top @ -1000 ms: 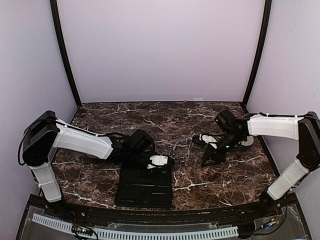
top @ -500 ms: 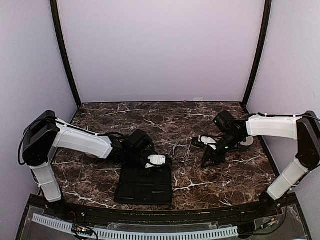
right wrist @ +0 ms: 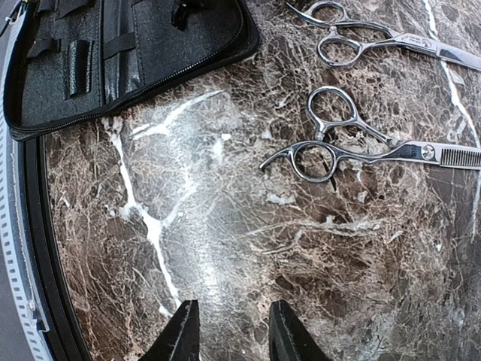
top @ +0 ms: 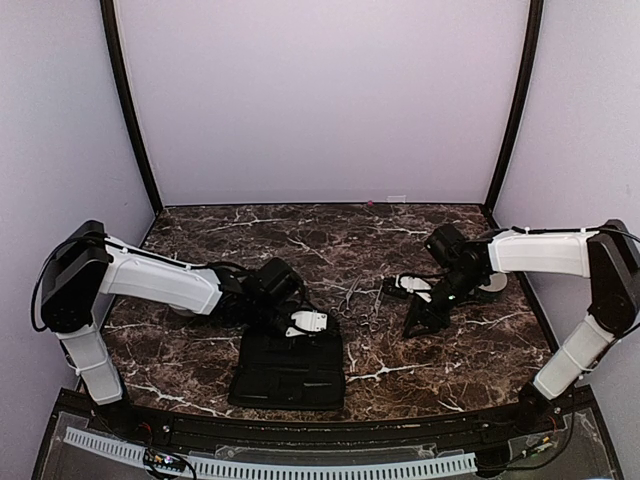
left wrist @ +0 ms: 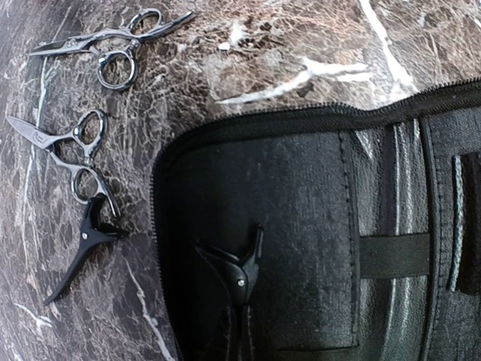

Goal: Sort the hair-cutting tools

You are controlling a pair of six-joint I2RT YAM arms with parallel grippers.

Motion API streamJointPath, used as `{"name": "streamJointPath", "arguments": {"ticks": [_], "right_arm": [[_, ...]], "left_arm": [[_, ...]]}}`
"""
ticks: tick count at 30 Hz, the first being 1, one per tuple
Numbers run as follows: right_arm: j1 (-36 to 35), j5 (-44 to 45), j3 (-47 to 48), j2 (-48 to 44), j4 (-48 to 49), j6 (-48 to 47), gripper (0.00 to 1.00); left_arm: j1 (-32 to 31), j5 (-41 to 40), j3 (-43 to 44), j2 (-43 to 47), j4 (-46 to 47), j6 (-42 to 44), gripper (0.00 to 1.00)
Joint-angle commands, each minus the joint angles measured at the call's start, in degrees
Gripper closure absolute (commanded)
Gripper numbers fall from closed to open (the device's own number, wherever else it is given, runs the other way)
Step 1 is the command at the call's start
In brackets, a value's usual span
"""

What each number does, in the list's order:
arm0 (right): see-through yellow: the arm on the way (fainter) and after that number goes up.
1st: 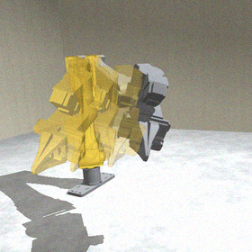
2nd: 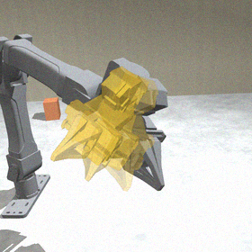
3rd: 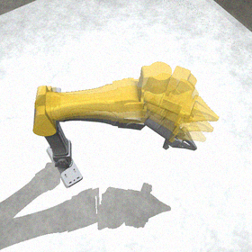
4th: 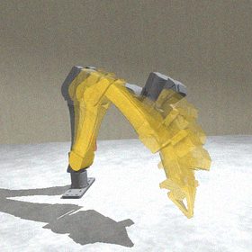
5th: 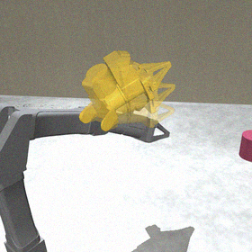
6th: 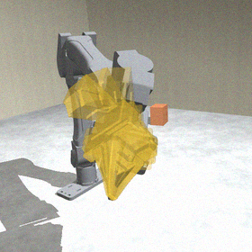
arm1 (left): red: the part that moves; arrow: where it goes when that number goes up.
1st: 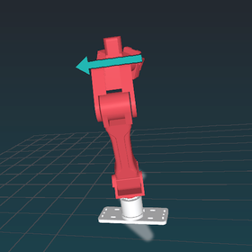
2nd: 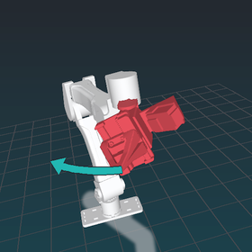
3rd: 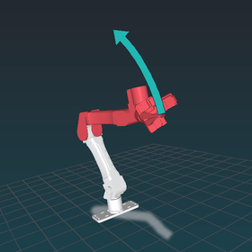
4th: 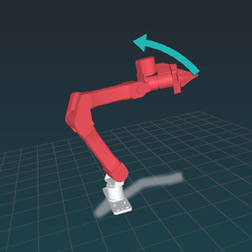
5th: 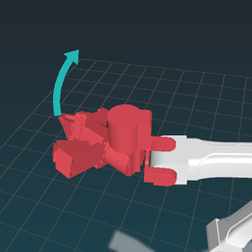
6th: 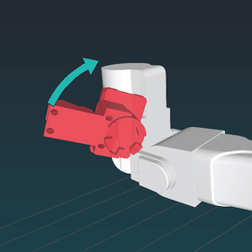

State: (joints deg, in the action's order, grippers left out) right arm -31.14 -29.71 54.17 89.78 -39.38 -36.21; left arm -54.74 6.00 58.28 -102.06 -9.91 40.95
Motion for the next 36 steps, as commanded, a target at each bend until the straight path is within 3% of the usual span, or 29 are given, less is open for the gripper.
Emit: {"name": "streamJointPath", "arguments": {"ticks": [1, 12, 17, 24, 25, 27, 28, 29, 30, 31, 32, 34, 36], "right_arm": [[-0.4, 0.3, -0.1, 0.9, -0.4, -0.7, 0.68], [-1.1, 1.3, 0.0, 2.7, -0.7, -0.8, 0.68], [-1.4, 1.5, 0.3, 3.3, -1.1, -0.6, 0.68], [-1.3, -2.4, 2.4, -2.8, -0.9, 2.4, 0.66], [-1.3, -2.2, 3.5, -3.3, -1.2, 2.8, 0.66], [-1.3, -1.4, 6.9, -3.3, -2.9, 3.4, 0.65], [-1.3, -1.3, 9.1, -2.8, -2.9, 4.1, 0.65], [-1.5, -1.3, 10.9, -2.3, -2.9, 4.6, 0.65], [-1.7, -1.2, 13.0, -1.6, -2.5, 5.1, 0.65], [-2.0, -0.4, 15.0, -0.7, -1.7, 5.9, 0.65], [-2.7, 1.3, 16.8, 0.4, -0.2, 7.2, 0.65], [-4.4, 5.7, 19.9, 3.7, 2.9, 9.1, 0.66], [-6.5, 10.5, 23.3, 7.5, 4.6, 9.9, 0.67]], "left_arm": [[0.3, 0.9, 1.1, 0.7, -9.9, 0.7, 1.00], [0.3, -3.9, 0.0, 0.8, -9.1, -0.5, 0.97], [-0.7, -9.0, 0.3, 1.2, -8.6, -0.5, 0.71], [-2.0, -13.9, 6.4, 12.8, -6.7, -3.4, 0.58], [-1.9, -16.7, 6.4, 15.0, -3.5, -4.2, 0.53], [-1.9, -25.5, 3.4, 19.2, 7.0, -5.4, 0.32], [-1.6, -30.7, 0.7, 20.7, 14.0, -6.3, 0.18], [-0.6, -37.5, -2.3, 21.8, 26.7, -7.5, 0.07], [1.0, -47.0, -4.9, 22.0, 38.0, -9.7, 0.02], [3.0, -61.7, -5.6, 21.2, 45.7, -16.4, 0.01], [5.1, -68.7, -4.2, 20.7, 41.8, -23.4, 0.01], [9.4, -61.6, -0.9, 21.1, 22.9, -37.5, 0.01], [12.5, -57.2, -2.3, 23.4, 16.9, -48.4, 0.01]]}}
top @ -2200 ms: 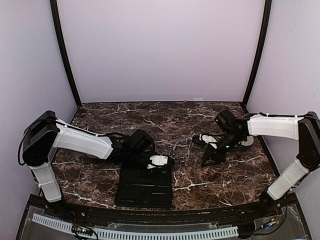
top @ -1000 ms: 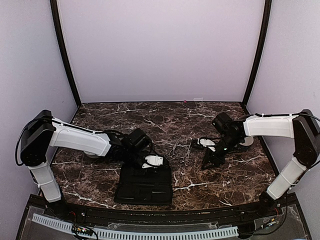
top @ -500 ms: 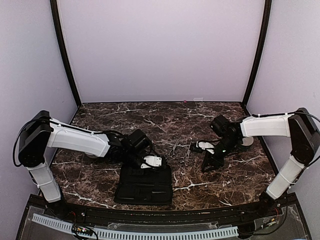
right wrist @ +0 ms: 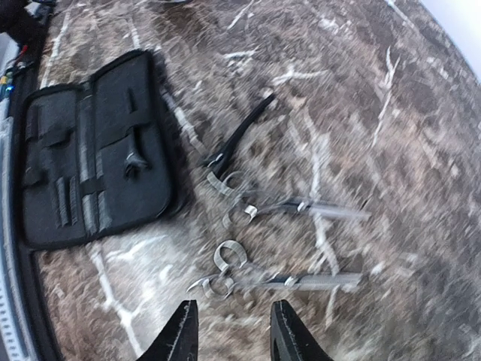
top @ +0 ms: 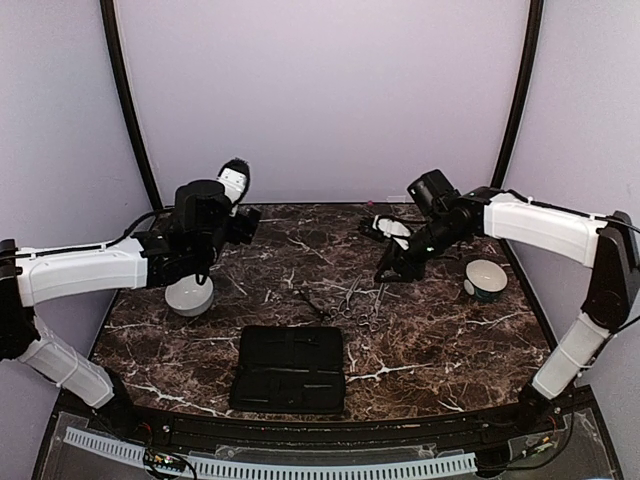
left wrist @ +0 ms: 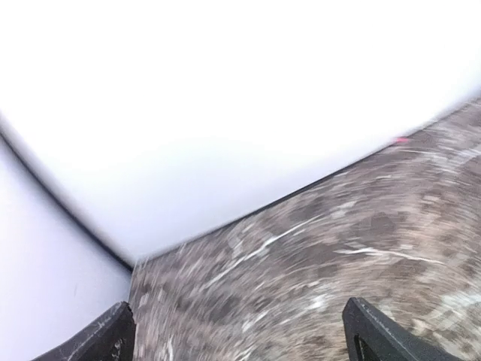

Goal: Sort the hair-cutting tools

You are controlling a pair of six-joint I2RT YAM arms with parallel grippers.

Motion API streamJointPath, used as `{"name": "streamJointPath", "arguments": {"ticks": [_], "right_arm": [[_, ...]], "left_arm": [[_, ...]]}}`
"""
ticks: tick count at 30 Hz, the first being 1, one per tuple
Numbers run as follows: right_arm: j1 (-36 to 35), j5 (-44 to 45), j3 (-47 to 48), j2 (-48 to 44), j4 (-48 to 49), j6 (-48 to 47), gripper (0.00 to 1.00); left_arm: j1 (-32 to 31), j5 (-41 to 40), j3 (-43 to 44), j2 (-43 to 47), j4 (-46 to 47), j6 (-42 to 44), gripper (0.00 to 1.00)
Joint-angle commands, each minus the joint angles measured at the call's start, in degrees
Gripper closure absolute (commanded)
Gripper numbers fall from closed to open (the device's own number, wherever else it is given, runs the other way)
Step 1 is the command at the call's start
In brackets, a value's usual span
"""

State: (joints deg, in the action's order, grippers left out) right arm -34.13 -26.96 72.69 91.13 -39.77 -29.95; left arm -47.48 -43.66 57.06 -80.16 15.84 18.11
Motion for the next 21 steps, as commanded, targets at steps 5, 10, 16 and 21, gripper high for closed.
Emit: {"name": "streamJointPath", "arguments": {"ticks": [5, 10, 16, 21], "right_arm": [[-5.4, 10.8, 16.1, 18.6, 3.4, 4.4, 0.68], [-8.4, 14.5, 27.0, 30.1, -0.8, 4.2, 0.68], [-10.2, 18.7, 33.9, 37.4, -4.2, 3.4, 0.70], [-11.8, 19.2, 30.2, 37.0, -3.8, 0.3, 0.74]], "left_arm": [[6.1, 9.5, -6.2, 8.2, -2.4, -15.8, 0.03], [6.3, 8.8, 3.4, 6.6, -16.1, -14.3, 0.01], [6.4, 11.8, 2.1, 6.6, -14.0, -13.5, 0.01], [6.4, 12.8, 2.2, 7.7, -14.0, -12.7, 0.03]]}}
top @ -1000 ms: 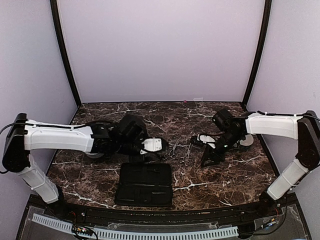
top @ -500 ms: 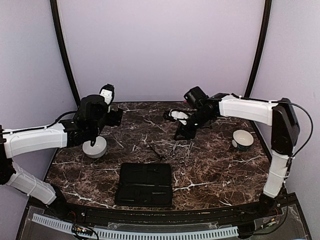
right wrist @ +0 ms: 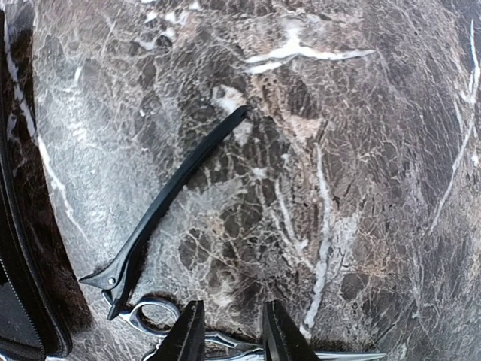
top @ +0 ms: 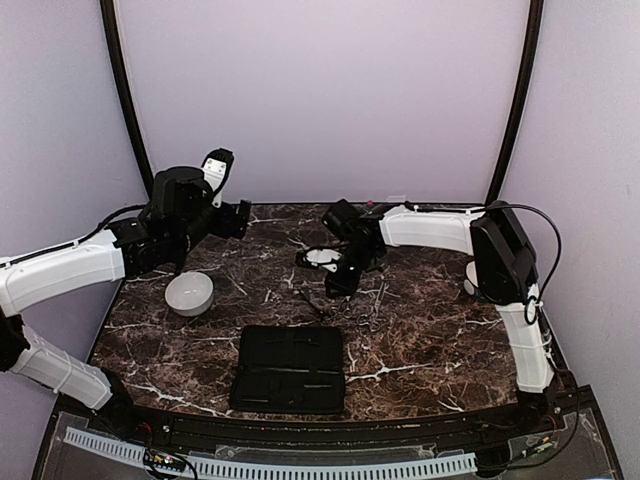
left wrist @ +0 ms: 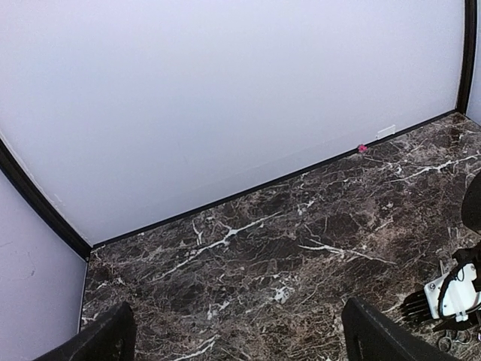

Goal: Sort the hair-cutting tools

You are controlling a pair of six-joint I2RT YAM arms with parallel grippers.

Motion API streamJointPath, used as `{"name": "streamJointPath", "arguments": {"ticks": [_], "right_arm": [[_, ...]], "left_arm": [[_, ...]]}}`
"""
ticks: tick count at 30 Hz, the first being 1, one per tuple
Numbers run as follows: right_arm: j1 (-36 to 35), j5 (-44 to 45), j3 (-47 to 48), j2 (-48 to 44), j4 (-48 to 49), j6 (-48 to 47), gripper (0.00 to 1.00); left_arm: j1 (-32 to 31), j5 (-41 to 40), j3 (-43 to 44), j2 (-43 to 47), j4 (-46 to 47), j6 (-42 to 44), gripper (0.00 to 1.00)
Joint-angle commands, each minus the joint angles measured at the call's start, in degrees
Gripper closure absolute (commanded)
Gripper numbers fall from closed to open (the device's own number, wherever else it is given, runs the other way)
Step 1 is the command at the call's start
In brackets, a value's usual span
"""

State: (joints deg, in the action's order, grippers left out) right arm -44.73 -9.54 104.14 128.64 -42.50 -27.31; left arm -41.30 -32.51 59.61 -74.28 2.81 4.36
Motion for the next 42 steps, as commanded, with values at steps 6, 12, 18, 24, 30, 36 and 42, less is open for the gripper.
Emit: {"name": "streamJointPath", "arguments": {"ticks": [6, 12, 18, 24, 30, 36, 42], "right_arm": [[-4.5, 0.0, -3.0, 0.0, -2.1, -3.5, 0.78], [-8.2, -3.7, 2.5, 3.7, -4.6, -3.7, 0.81], [-10.8, -6.7, 7.7, 7.3, -5.0, -2.3, 0.79], [-10.4, -3.9, 12.4, 10.8, -6.2, 0.1, 0.79], [-6.8, -6.3, 2.9, 4.9, -3.6, 0.2, 0.76], [-2.8, -5.0, -6.0, -0.4, -1.6, 0.1, 0.76], [0.6, -3.6, -10.1, -3.6, -0.6, 0.9, 0.76]], "left_arm": [[0.2, 1.6, -1.5, 2.8, 0.9, 3.4, 0.04], [0.2, 0.9, -1.8, 3.1, 1.7, 4.9, 0.04], [0.3, 1.8, -2.1, 3.3, 1.9, 5.2, 0.04], [0.2, 1.7, -2.3, 3.2, 2.2, 5.7, 0.04], [0.2, 3.9, -0.2, 2.1, -1.3, 3.2, 0.04], [0.6, 7.5, 1.8, -0.2, -5.1, 1.6, 0.09], [1.1, 13.5, 5.2, -4.6, -10.5, -1.8, 0.21]]}}
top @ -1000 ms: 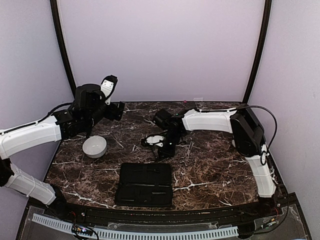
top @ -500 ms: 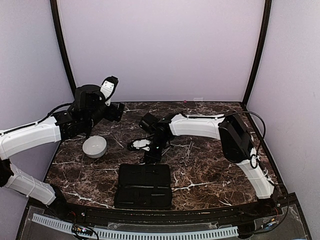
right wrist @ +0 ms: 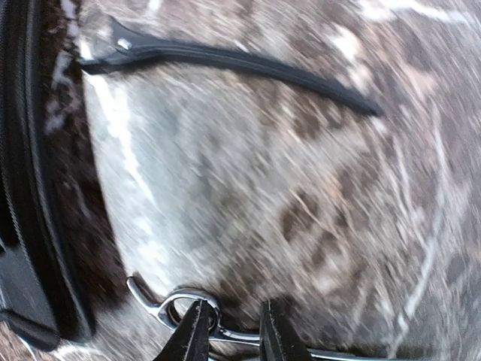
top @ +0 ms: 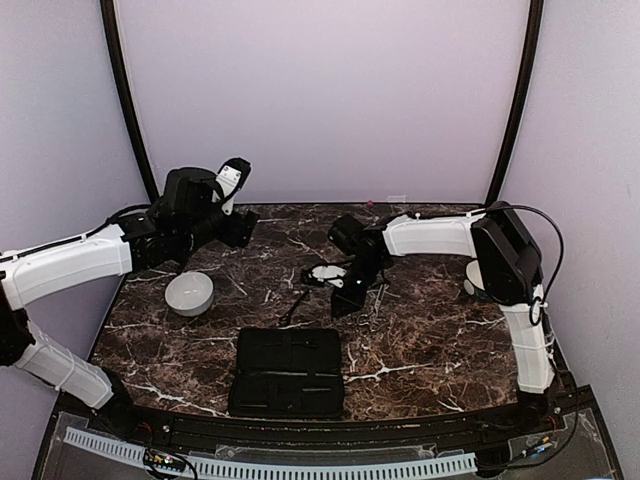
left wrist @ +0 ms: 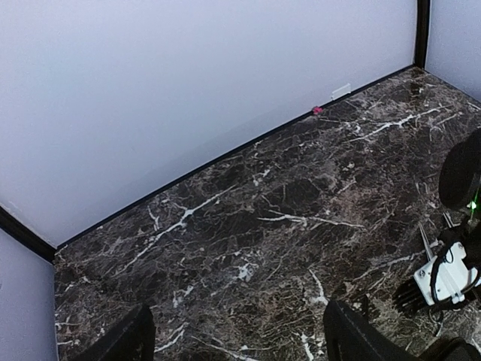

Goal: Sort the hair-cutting tools

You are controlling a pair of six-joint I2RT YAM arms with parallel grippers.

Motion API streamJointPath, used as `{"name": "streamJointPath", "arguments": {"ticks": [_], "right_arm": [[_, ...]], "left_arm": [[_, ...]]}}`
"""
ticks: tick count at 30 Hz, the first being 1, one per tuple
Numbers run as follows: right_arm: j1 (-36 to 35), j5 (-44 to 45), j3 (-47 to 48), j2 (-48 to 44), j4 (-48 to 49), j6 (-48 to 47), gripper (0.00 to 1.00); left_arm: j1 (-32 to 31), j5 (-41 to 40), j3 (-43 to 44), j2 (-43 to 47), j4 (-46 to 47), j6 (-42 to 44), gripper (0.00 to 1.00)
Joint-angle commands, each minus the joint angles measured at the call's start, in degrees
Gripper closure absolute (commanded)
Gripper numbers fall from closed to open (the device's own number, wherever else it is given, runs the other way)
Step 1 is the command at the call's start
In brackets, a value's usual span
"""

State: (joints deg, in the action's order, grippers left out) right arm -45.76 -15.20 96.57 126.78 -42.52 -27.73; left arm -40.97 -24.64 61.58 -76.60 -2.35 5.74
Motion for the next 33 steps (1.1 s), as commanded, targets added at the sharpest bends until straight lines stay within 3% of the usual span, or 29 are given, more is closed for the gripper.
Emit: {"name": "streamJointPath", "arguments": {"ticks": [1, 9, 16, 19, 24, 33], "right_arm": [[2.1, 1.3, -3.1, -2.8, -0.6, 1.5, 0.76], [4.2, -10.1, -19.3, -28.1, 0.8, -3.5, 0.63], [15.2, -17.4, -39.7, -48.8, 15.6, -2.0, 0.57], [16.8, -10.0, -39.1, -51.3, 17.1, -1.4, 0.58], [17.7, -14.9, -44.4, -54.3, 19.6, -3.6, 0.57], [17.8, -13.1, -45.0, -55.1, 19.2, -5.1, 0.56]], "left_arm": [[1.1, 8.5, 4.0, -3.4, -6.8, -3.8, 0.21], [1.0, 24.6, 12.7, -14.6, -19.4, -4.0, 0.24], [-3.9, 18.8, 19.3, -23.5, -28.2, -0.8, 0.28], [-5.1, 21.2, 22.3, -27.6, -30.6, -0.3, 0.33], [-4.9, 24.6, 25.5, -33.3, -34.3, -2.1, 0.41], [-4.9, 19.3, 27.7, -39.0, -37.6, -5.9, 0.54]]}}
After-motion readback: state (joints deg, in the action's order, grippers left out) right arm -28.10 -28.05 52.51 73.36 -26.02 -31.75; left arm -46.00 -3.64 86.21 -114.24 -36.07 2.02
